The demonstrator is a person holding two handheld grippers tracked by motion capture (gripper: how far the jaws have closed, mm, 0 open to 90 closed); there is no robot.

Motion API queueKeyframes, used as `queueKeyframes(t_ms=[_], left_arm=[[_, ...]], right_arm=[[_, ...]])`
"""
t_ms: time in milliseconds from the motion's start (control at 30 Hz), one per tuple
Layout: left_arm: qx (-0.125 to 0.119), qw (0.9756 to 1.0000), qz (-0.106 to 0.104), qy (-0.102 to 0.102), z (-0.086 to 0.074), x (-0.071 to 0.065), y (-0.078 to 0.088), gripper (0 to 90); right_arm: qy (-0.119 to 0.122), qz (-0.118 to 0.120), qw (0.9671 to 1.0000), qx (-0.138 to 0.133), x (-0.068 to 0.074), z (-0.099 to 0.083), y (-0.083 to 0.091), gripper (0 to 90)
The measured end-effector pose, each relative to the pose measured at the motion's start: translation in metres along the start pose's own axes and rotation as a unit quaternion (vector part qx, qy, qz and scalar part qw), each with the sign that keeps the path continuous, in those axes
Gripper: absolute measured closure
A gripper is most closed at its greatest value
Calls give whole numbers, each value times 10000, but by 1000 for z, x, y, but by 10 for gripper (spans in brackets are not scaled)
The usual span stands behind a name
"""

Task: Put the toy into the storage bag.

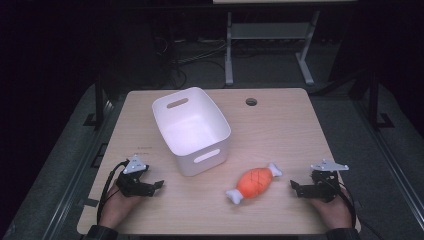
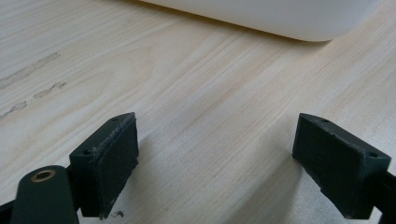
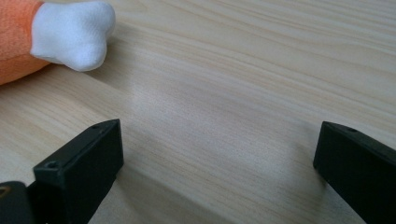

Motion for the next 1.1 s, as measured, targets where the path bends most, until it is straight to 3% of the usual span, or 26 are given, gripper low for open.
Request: queueKeyframes(t_ms=[233,267,433,700,733,767,833,900,1100], left_arm=[[-21,10000,39,37,0,-1,0,132],[-20,10000,39,36,0,-1,0,132],[-12,10000,30,35,0,-1,0,132],[-21,10000,37,26,-2,-1,1,133],[-23,10000,38,28,-2,-1,1,133],[-25,10000,36,26,-2,-1,1,133],[-19,10000,37,25,-2,-1,1,133],[-25,10000,38,27,-2,-1,1,133],[-25,10000,38,28,-2,-1,1,133]], right_arm=[[31,22,10000,-8,0,0,1,21],[63,70,10000,2,0,0,3,93],[160,163,9997,14,2,1,6,169],[224,513,9984,-101,-1,10,17,520],[243,571,9980,-83,-2,11,19,640],[243,571,9980,-83,-2,11,19,640],[353,689,9970,-37,-2,13,22,797],[419,713,9966,-28,-1,14,24,898],[375,889,9953,-65,2,19,27,898]])
Point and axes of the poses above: each handheld gripper's, and its own axes: y roughly backward along the jaws, z roughly out of its top, x roughly to its left, the point moved 7 cm from there along -y, roughly forward along the jaws, and after that the axes turned 11 degrees about -z, right-handed, at the moved point
